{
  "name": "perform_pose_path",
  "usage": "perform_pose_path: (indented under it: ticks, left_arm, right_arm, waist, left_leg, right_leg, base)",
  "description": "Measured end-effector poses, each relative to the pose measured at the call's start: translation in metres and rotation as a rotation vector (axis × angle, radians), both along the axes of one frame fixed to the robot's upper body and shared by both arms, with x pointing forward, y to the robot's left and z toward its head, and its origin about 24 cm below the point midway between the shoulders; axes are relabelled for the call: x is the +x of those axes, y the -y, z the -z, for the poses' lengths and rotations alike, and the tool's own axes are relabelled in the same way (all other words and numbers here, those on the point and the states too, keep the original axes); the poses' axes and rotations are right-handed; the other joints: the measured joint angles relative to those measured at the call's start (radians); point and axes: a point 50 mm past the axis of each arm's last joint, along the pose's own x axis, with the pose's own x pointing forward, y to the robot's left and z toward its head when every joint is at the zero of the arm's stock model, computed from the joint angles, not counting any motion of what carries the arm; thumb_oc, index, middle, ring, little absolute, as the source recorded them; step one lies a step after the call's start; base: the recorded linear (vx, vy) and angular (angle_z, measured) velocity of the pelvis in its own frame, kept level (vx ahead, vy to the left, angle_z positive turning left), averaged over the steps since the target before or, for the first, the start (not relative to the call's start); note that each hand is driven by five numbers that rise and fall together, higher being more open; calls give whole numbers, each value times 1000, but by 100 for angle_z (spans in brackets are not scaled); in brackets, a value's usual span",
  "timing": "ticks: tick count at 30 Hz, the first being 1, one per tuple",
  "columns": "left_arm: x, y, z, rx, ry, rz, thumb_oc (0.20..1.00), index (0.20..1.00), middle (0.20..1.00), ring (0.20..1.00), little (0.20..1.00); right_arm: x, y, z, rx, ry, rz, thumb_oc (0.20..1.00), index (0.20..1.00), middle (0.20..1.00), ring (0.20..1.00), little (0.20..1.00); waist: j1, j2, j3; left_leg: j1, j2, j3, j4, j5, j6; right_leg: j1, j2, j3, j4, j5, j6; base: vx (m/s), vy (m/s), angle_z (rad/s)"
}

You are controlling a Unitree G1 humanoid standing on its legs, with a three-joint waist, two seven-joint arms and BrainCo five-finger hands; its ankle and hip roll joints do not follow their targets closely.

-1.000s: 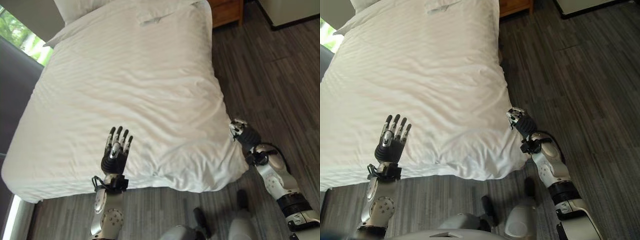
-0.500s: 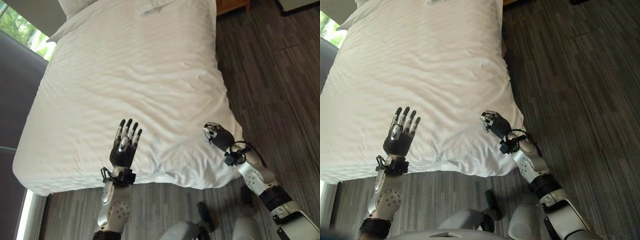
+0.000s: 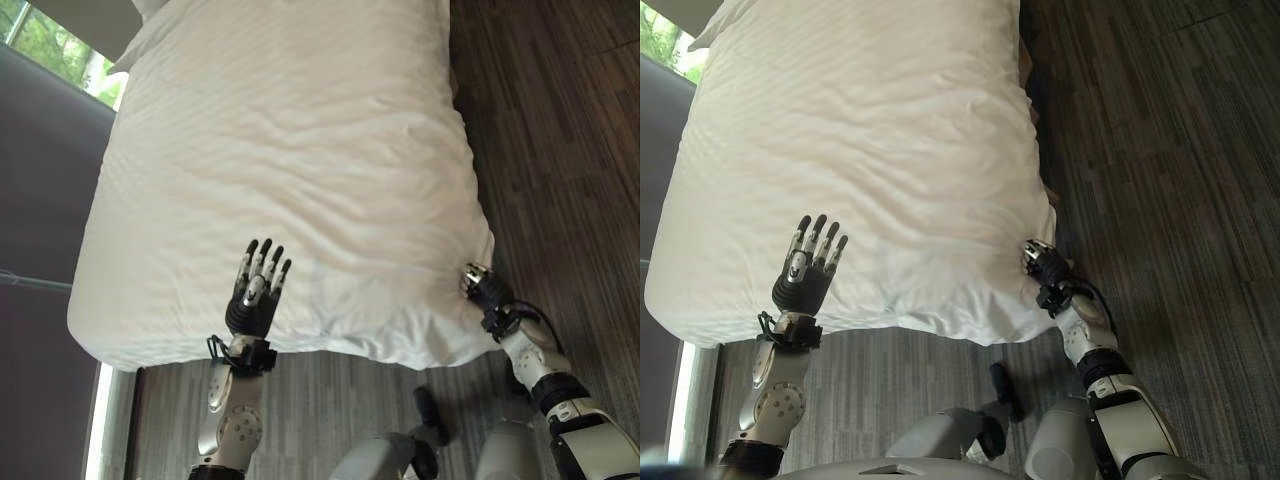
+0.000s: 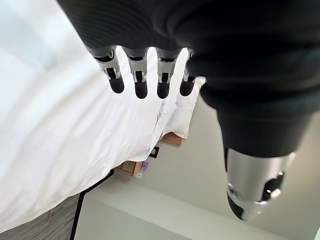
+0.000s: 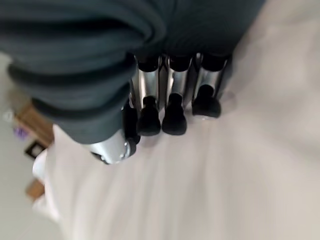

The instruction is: Making the bed.

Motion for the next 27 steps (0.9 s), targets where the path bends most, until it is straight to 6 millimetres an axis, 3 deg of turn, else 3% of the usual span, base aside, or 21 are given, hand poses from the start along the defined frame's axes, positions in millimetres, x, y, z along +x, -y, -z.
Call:
perform_pose_path:
  ticks: [2, 6, 8, 10, 11, 12, 14, 17, 20, 23, 25, 26, 27]
  left_arm:
    - [0, 0, -3, -1, 11, -1, 1000, 1000, 1000, 1000, 1000]
    - [2, -1, -10, -2, 33, -12, 1000, 1000, 1000, 1000, 1000]
    - [2, 0, -11, -1, 40, -10, 1000, 1000, 1000, 1000, 1000]
    - [2, -5, -20, 30, 70, -8, 1000, 1000, 1000, 1000, 1000]
    - [2, -8, -23, 39, 82, -15, 1000, 1000, 1000, 1000, 1000]
    - [1, -15, -28, 44, 110, -49, 1000, 1000, 1000, 1000, 1000]
    - [1, -19, -32, 48, 133, -71, 1000, 1000, 1000, 1000, 1000]
    - [0, -21, -38, 44, 161, -84, 1000, 1000, 1000, 1000, 1000]
    - [4, -20, -43, 43, 183, -78, 1000, 1000, 1000, 1000, 1000]
    - [6, -22, -47, 33, 204, -101, 1000, 1000, 1000, 1000, 1000]
    - [5, -23, -44, 5, 198, -145, 1000, 1000, 1000, 1000, 1000]
    - [6, -27, -38, 1, 166, -181, 1000, 1000, 1000, 1000, 1000]
    - [5, -30, -29, 12, 125, -202, 1000, 1000, 1000, 1000, 1000]
  right_arm:
    - [-15, 17, 15, -10, -77, 81, 200, 200, 200, 200, 200]
    - [-67, 51, 54, -41, -299, 240, 200, 200, 200, 200, 200]
    - [-83, 63, 61, -45, -343, 293, 200, 200, 200, 200, 200]
    - [-115, 94, 64, -18, -377, 452, 200, 200, 200, 200, 200]
    - [-125, 106, 62, -35, -386, 495, 200, 200, 200, 200, 200]
    - [-141, 132, 52, -45, -371, 609, 200, 200, 200, 200, 200]
    - [-146, 156, 34, -76, -317, 700, 200, 200, 200, 200, 200]
    - [-134, 179, -7, -115, -95, 804, 200, 200, 200, 200, 200]
    - [-120, 189, -37, -165, 30, 827, 200, 200, 200, 200, 200]
    - [-91, 175, -109, -240, 386, 785, 200, 200, 200, 200, 200]
    - [-75, 116, -160, -265, 687, 606, 200, 200, 200, 200, 200]
    - [-74, 65, -188, -285, 862, 470, 200, 200, 200, 200, 200]
    - [-78, 30, -205, -290, 975, 356, 369, 369, 369, 369, 369]
  waist:
    - [1, 1, 1]
    - [-26, -2, 3]
    - [-42, -6, 7]
    - [-62, -8, 9]
    - [-70, -21, 19]
    - [-95, -25, 23]
    - [-120, -38, 33]
    - [-159, -61, 47]
    - [-170, -83, 61]
    - [-194, -118, 71]
    - [-202, -193, 58]
    - [-200, -246, 32]
    - [-195, -287, 2]
  left_leg:
    - [-7, -2, 2, 0, 0, 0]
    - [-9, -8, 3, 0, 0, 0]
    - [-9, -10, 3, 0, -1, 0]
    - [-8, -13, -2, 0, -1, 0]
    - [-9, -14, -4, -5, -2, -2]
    - [-8, -16, -5, 0, -2, -2]
    - [-5, -16, -4, -5, -2, -2]
    - [2, -11, -3, -6, -2, -2]
    - [21, -7, 0, -6, -4, -4]
    - [39, -2, -1, -3, -7, -8]
    - [80, 18, -6, -5, -10, -13]
    - [104, 31, -10, -5, -13, -28]
    - [117, 43, -10, -5, -13, -33]
  right_leg:
    - [-7, -1, 3, 2, 0, 0]
    - [-11, -3, 6, 0, -4, 5]
    - [-12, -4, 7, 0, -4, 6]
    - [-10, -7, 6, 2, -3, 7]
    - [-10, -8, 6, 0, -5, 9]
    - [-10, -9, 8, 0, -2, 8]
    - [-7, -8, 10, 0, -1, 9]
    - [-5, -1, 19, 2, 5, 5]
    - [12, 5, 24, 1, 1, 9]
    - [30, 11, 25, 5, 4, 2]
    - [71, 31, 22, 5, 4, -13]
    - [99, 49, 17, 5, -4, -24]
    - [111, 62, 15, 5, -7, -31]
  base:
    - [29, 8, -3]
    - [25, 7, 0]
    - [6, 3, 2]
    - [0, 0, 0]
    - [0, 0, 0]
    - [0, 0, 0]
    - [20, -8, -2]
    - [3, -21, -8]
    - [-2, -36, -6]
    - [6, -80, -1]
    - [19, -116, -7]
    - [15, -69, -5]
    - [30, -59, 1]
